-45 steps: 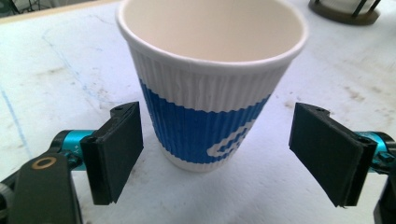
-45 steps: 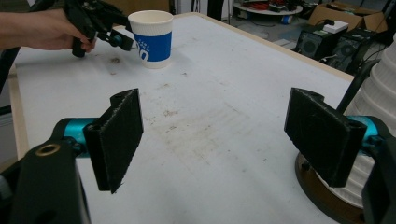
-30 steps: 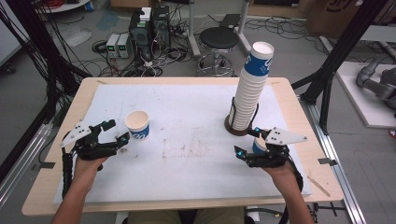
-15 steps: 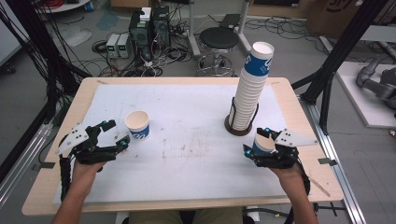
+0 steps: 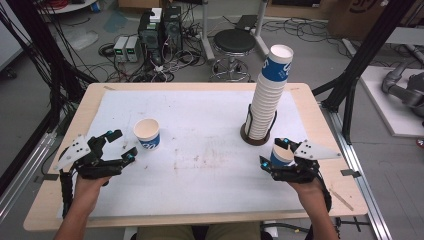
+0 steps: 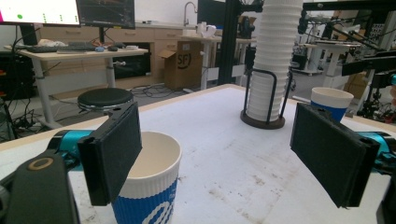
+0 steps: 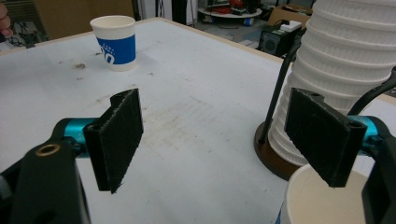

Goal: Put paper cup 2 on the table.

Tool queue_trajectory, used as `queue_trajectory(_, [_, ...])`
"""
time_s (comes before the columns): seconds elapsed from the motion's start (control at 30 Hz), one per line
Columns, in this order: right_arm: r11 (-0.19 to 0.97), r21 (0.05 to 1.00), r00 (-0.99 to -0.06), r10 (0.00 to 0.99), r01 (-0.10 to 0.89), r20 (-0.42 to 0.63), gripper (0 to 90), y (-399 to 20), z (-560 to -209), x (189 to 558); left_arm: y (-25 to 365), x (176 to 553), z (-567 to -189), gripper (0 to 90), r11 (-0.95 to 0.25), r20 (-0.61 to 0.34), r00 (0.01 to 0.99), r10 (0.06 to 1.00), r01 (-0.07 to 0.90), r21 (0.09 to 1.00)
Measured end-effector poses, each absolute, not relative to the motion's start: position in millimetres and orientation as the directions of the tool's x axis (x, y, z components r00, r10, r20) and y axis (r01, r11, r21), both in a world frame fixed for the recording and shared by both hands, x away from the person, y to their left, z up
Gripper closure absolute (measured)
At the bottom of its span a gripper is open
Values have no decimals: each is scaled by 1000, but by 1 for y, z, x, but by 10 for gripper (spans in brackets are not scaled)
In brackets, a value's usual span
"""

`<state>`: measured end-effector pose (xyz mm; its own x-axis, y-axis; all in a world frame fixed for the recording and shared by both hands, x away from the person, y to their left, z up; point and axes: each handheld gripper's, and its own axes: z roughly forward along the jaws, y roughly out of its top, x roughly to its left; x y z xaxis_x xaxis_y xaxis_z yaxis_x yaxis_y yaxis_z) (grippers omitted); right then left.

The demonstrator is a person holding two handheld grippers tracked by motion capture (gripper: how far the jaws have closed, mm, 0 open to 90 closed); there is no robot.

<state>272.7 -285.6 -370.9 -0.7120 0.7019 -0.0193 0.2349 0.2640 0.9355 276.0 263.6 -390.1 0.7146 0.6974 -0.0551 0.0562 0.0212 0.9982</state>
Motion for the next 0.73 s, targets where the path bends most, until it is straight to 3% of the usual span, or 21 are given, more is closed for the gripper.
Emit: queue_trajectory(0.73, [250, 939, -711, 703, 235, -9, 200, -288, -371, 273, 261, 278, -394, 167, 16, -58, 712, 700, 66, 998])
